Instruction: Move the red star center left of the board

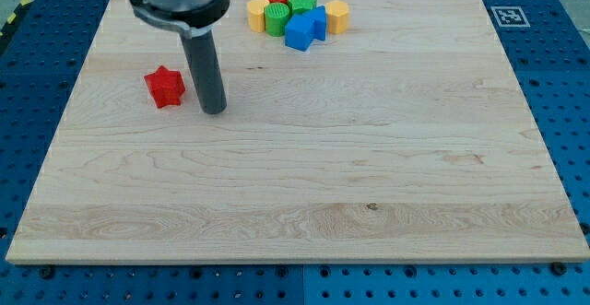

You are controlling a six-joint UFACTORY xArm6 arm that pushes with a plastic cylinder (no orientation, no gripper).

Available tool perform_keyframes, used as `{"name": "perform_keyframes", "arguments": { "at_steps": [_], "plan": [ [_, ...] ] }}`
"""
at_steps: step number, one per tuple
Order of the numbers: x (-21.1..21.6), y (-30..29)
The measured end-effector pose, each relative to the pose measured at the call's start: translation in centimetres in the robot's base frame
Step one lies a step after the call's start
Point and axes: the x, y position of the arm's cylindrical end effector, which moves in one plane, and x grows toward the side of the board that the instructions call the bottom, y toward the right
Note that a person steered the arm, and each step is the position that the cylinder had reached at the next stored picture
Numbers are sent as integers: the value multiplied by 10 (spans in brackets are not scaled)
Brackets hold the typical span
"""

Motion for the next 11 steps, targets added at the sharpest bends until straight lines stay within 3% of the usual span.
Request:
{"name": "perform_keyframes", "arguments": {
  "at_steps": [1,5,11],
  "plan": [
    [-15,-10],
    [-12,-68],
    [-11,-101]
  ]
}}
